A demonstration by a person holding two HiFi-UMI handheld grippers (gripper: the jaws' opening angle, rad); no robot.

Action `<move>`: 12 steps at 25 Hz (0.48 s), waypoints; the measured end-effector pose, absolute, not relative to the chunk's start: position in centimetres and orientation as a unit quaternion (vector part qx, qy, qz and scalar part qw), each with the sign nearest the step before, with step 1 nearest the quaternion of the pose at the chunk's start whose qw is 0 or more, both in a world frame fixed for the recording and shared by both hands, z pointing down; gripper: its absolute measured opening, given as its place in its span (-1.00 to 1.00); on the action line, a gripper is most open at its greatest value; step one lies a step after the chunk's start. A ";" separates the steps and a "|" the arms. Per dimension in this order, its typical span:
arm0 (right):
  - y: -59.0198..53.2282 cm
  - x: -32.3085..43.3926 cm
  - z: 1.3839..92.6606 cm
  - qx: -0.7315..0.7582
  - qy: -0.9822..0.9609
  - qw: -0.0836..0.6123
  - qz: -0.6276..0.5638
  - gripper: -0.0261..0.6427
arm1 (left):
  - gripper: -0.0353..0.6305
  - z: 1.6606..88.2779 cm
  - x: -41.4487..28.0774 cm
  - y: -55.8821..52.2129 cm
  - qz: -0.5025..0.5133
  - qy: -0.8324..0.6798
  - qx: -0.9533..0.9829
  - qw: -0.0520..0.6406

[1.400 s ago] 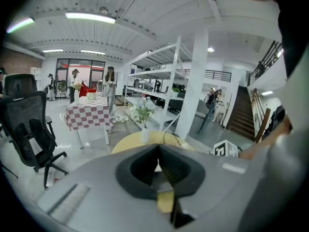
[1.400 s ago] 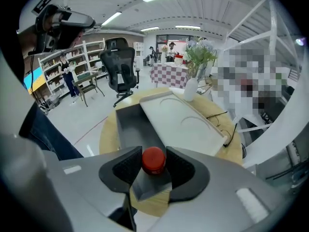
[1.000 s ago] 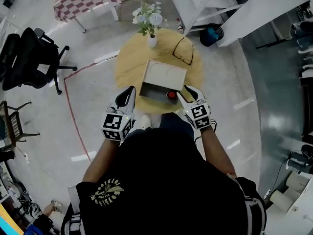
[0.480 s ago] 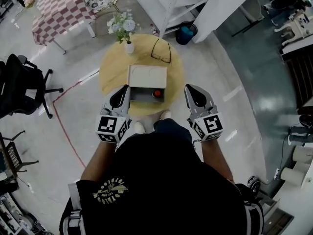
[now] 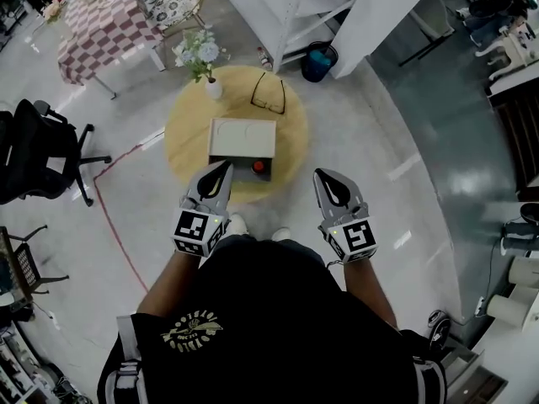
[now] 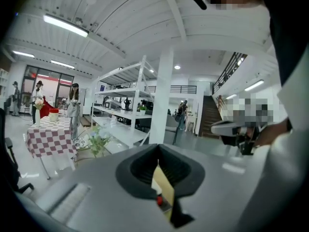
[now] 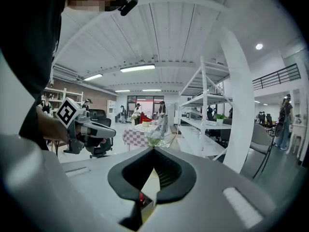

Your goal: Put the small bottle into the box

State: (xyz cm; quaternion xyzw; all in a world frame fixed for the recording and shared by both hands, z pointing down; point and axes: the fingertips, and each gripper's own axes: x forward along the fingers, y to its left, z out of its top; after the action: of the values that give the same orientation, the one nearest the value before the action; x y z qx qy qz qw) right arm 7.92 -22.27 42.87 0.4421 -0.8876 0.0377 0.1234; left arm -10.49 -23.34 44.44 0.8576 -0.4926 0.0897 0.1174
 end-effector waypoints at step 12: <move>-21.9 13.8 45.3 0.408 -0.905 0.075 0.096 -0.90 | -0.89 41.7 -7.8 -20.6 0.095 -0.593 0.796 0.073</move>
State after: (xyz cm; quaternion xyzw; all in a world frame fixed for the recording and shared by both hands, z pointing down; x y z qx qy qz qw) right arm 13.75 -21.89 45.31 0.4075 -0.9051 0.0958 0.0747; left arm -7.83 -20.59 41.72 0.7960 -0.5934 0.0946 0.0727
